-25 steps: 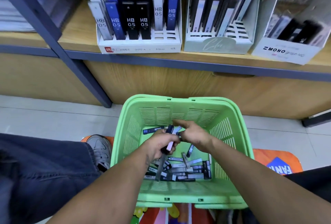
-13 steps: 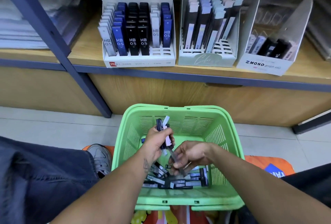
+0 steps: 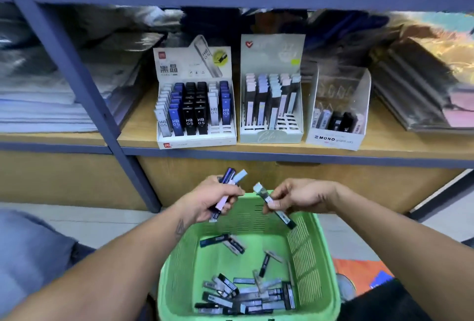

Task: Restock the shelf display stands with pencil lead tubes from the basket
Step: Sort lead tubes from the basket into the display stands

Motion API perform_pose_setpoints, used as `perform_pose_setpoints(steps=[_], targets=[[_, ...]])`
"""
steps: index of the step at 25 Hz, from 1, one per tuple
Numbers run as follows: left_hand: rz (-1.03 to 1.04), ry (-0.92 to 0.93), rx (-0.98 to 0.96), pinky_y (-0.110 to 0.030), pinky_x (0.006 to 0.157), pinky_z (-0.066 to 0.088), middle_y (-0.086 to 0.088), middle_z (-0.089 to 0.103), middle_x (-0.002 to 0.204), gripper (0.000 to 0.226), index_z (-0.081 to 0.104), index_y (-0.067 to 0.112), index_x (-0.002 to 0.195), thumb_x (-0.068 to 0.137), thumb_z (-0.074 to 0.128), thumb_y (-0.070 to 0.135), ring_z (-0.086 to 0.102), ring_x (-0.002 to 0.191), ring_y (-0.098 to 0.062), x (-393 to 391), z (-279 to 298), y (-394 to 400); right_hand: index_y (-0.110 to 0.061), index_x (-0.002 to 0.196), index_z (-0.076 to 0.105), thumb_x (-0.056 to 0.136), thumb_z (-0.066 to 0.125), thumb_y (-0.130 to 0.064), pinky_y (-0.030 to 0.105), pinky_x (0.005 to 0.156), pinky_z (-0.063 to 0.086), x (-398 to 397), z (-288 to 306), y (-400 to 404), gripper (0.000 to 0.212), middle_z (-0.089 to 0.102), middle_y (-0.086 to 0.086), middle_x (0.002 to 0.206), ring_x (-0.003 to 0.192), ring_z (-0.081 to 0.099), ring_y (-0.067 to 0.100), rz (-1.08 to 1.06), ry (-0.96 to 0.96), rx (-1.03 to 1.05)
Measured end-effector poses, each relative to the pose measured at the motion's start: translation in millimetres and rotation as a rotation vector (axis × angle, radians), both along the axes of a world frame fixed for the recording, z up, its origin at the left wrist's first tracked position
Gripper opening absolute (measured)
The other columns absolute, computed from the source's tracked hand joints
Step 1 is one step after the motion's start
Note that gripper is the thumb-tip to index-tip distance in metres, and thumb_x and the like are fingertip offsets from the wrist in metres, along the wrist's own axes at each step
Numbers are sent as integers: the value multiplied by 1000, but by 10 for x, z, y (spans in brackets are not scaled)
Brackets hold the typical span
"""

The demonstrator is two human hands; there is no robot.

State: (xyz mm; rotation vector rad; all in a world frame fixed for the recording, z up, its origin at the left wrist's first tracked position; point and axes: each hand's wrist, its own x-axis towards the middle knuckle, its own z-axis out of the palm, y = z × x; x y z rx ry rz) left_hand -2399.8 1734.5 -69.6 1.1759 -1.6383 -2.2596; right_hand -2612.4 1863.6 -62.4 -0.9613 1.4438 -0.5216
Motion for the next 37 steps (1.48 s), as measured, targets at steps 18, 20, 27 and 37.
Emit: perform_pose_setpoints(steps=[18,20,27,37], targets=[[56,168,-385,-22,35,36,-10,61,57,20,56,-1,96,85,73,3,44,38,-13,-1025,1972,-467,-26,100,73,84,81,-10,15,61,56,-726,1749,-515,24,72,5,96,80,70,13,-523,740,-839],[70,165,-433,-21,35,37,-16,70,67,28,55,-6,106,86,72,2,45,39,-13,-1175,2023,-530,-27,113,73,87,78,-15,12,66,52,-854,1727,-619,29,72,-1,105,87,67,8,-514,874,-833],[140,103,-669,-22,38,39,-22,63,67,23,64,-9,91,75,77,0,44,34,-15,-1507,1884,-645,-28,95,62,86,77,-12,32,77,58,-971,1646,-882,24,67,-3,96,90,64,11,-527,931,-874],[222,133,-686,-23,37,38,-11,53,58,23,56,4,75,70,78,0,44,33,-17,-1602,1779,-682,-23,86,65,81,80,-10,43,80,58,-942,1619,-790,21,68,-2,87,83,66,15,-444,897,-866]])
